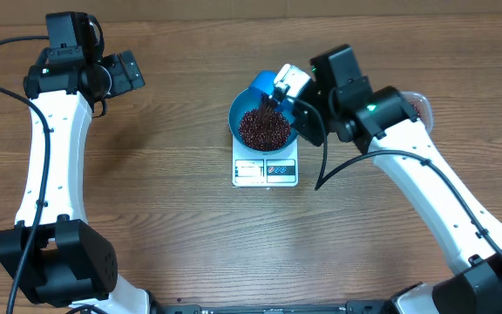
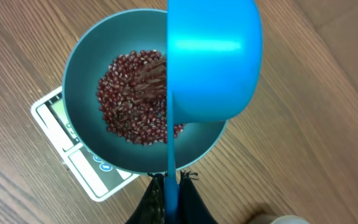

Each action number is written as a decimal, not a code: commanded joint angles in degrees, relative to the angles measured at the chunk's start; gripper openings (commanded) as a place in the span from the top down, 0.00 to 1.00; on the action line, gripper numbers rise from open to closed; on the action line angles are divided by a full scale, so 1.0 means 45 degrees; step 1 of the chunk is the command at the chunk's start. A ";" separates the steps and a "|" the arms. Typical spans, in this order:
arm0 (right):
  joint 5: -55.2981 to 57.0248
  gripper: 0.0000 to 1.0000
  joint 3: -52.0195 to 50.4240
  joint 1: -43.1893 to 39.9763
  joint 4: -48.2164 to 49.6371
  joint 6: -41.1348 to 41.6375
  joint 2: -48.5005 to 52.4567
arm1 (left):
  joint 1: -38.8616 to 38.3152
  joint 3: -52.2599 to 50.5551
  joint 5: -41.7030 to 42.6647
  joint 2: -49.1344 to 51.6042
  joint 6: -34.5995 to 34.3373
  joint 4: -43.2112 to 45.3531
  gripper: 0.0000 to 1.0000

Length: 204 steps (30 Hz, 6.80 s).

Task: Scoop item into bowl and weigh 150g on scale
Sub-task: 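Tip the scoop to pour beans into the teal bowl, right gripper, then move the empty scoop back to the bean tub, right gripper, then dip the scoop into the beans in the tub, right gripper, then lift the filled scoop up out of the tub, right gripper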

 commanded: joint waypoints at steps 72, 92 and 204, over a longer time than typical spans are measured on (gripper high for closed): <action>0.4138 0.96 0.0840 -0.6397 -0.3371 0.3177 0.2939 | -0.0102 0.0087 0.0053 0.0112 -0.0039 0.0019 0.00; 0.1302 0.96 0.0840 -0.6343 -0.3929 0.2851 0.4396 | -0.0102 0.0087 0.0053 0.0117 -0.0044 0.0019 0.00; -1.1846 0.96 0.0884 -1.3158 -0.5615 0.1311 0.3565 | -0.0102 0.0087 0.0053 0.0112 -0.0039 0.0019 0.00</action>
